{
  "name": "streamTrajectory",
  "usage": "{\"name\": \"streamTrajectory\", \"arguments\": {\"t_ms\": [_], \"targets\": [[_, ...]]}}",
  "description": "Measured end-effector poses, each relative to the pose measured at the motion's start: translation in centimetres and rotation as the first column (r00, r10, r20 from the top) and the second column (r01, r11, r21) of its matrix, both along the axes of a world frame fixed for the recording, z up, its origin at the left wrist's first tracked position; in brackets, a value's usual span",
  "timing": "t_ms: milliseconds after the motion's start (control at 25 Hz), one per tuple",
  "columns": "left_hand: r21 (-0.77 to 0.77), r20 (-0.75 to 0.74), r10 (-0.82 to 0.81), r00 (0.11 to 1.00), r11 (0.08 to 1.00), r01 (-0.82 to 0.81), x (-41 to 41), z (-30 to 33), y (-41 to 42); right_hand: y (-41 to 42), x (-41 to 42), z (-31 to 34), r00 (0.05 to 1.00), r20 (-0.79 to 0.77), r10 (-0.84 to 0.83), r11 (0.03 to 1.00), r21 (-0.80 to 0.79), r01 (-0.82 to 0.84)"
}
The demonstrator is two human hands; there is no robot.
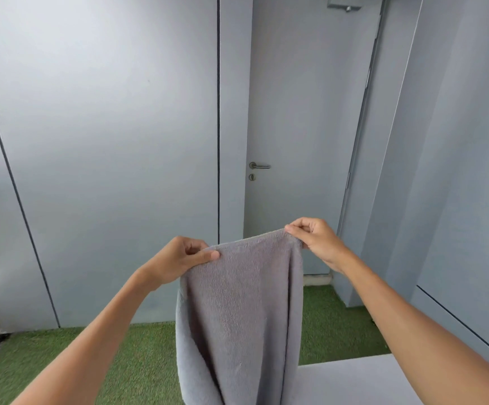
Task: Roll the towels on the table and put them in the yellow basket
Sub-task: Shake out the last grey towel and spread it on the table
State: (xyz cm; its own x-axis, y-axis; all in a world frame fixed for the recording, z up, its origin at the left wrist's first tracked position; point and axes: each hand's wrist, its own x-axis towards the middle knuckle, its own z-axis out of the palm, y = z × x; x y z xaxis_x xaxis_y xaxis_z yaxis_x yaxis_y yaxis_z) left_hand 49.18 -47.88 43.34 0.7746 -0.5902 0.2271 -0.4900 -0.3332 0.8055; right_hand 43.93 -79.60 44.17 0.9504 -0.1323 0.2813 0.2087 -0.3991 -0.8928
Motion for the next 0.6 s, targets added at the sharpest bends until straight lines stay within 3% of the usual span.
{"name": "streamTrajectory", "arguments": {"t_ms": [120,200,280,400,600], "targets": [[0.007,0.137,-0.015,0.991,1.0,0.014,0.2,2.8,-1.5,3.1,0.3,-1.1,0.955,-0.208,0.21,0.961,-0.136,-0.241],[0.094,0.229,-0.095,0.969,0.993,0.075,-0.1,3.7,-2.6,6.1,1.0,-1.5,0.888,-0.271,0.372,0.908,-0.093,-0.409],[0.146,0.253,-0.116,0.961,0.986,0.08,0.4,2.9,-2.5,7.9,1.8,-2.0,0.866,-0.247,0.435,0.889,-0.038,-0.457],[0.096,0.185,-0.044,0.982,0.995,0.026,1.6,0.7,-0.2,7.9,2.3,-1.8,0.909,-0.188,0.372,0.922,-0.041,-0.386],[0.203,0.104,0.043,0.994,0.977,-0.064,3.8,-0.3,4.6,4.8,3.4,-1.9,0.999,-0.044,0.011,0.99,-0.137,-0.017]]}}
